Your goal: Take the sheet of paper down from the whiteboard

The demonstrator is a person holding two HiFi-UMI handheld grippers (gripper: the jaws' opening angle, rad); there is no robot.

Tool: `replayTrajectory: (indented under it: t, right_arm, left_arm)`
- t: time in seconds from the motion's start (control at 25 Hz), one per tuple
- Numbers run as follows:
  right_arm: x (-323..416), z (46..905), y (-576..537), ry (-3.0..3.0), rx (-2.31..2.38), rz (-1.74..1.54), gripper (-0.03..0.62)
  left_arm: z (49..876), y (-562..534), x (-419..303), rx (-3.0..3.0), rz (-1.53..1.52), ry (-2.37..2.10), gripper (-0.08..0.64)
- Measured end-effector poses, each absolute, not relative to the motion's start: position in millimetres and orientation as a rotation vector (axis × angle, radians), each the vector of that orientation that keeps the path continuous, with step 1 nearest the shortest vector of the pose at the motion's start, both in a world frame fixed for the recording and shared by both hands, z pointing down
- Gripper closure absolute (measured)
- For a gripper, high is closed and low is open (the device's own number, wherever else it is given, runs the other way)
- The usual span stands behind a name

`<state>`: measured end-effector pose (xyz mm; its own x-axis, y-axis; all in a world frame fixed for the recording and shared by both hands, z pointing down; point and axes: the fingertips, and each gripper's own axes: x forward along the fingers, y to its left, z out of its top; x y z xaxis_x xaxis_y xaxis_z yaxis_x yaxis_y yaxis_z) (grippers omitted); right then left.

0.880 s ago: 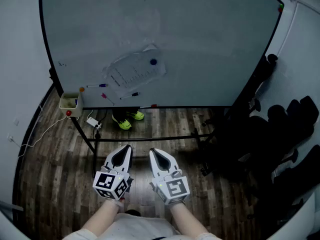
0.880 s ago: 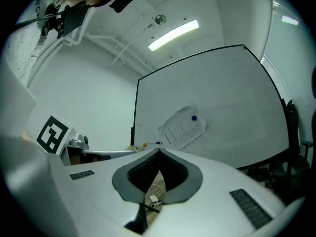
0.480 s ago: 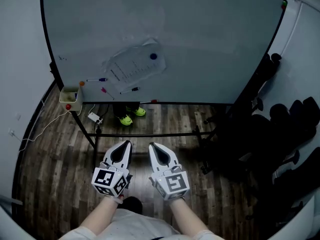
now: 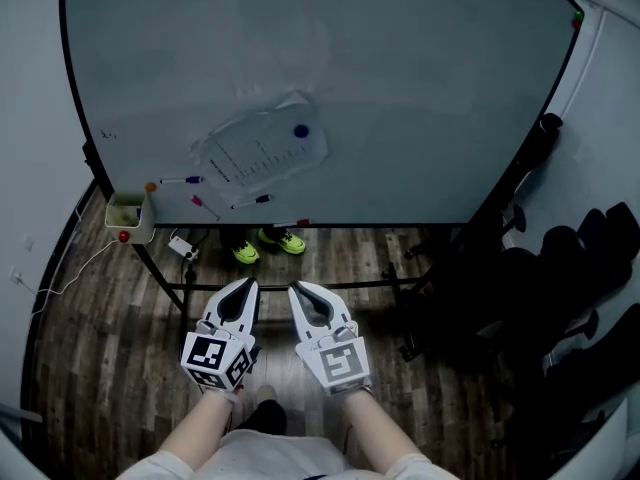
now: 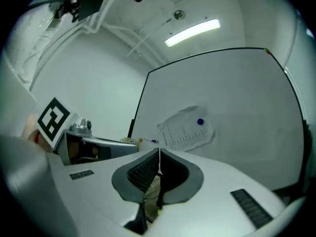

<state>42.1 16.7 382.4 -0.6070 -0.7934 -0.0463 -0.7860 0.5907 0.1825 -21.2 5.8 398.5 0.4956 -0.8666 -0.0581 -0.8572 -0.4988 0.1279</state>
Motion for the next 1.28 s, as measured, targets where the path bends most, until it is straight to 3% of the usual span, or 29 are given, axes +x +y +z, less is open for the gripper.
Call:
replayTrajectory:
  t: [0.36,0.68,1.28]
  right_arm:
    - [21,370,-49,-2.359,1.125,-0.888,0.571]
    - [0,363,-94,-2.058,0.933,-1.224,0.571]
    - [-16,380,-153,-1.619,0.658,-1.529,0.571]
  left_arm:
    - [391,-55,-37,2.672,-0.17,-1.561,0.545]
    - [391,-93,-44,2.671,-0.167,-1.557,0.545]
    - [399,-149,-57,2.668,-0.152,-1.547,0.545]
